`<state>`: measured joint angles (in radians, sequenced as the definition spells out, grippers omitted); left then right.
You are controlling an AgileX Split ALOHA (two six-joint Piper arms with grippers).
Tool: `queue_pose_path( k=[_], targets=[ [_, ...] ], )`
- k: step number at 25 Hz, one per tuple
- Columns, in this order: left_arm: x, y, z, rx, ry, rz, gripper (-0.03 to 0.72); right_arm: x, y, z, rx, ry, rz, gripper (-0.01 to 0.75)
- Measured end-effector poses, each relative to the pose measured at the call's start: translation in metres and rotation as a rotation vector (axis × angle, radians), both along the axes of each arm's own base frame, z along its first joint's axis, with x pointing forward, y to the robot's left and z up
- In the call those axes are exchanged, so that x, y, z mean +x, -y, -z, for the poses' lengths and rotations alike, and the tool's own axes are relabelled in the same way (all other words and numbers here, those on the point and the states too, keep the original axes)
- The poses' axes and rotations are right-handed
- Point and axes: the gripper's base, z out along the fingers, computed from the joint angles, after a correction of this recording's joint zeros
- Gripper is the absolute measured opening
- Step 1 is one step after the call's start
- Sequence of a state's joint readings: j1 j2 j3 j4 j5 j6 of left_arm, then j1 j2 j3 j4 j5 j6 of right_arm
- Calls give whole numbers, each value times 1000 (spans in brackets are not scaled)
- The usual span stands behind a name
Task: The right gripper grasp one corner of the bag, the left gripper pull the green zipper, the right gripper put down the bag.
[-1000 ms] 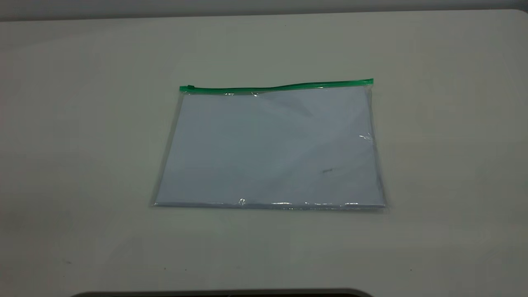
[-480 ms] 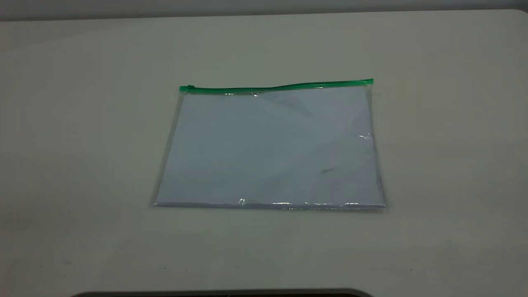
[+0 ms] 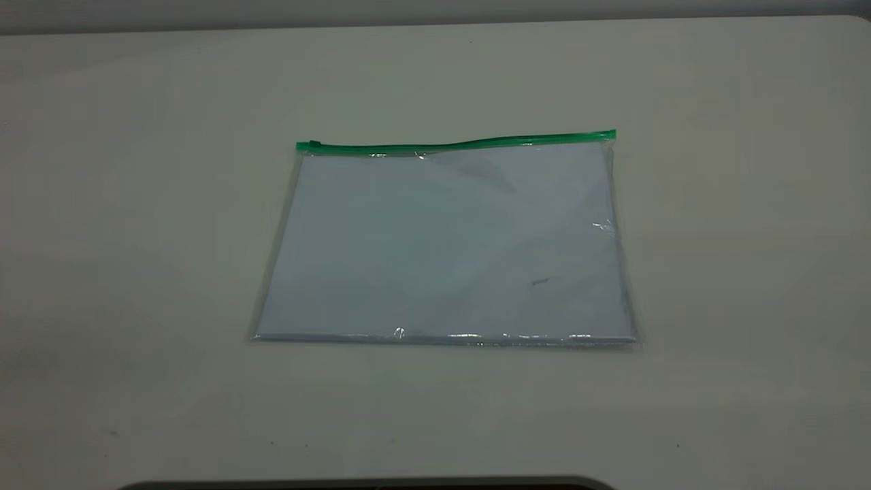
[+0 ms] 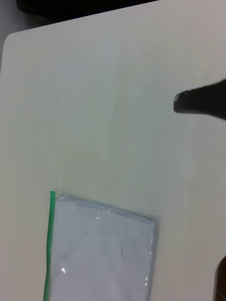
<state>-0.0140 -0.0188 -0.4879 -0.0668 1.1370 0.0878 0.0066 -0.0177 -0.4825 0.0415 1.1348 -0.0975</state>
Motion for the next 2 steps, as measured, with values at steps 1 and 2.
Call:
queue_pose_path(
  k=[1,2],
  targets=[
    [0,0,0,0,0,0,536,0,0,0,0,0,0,564],
    [0,0,0,0,0,0,536,0,0,0,0,0,0,564]
  ],
)
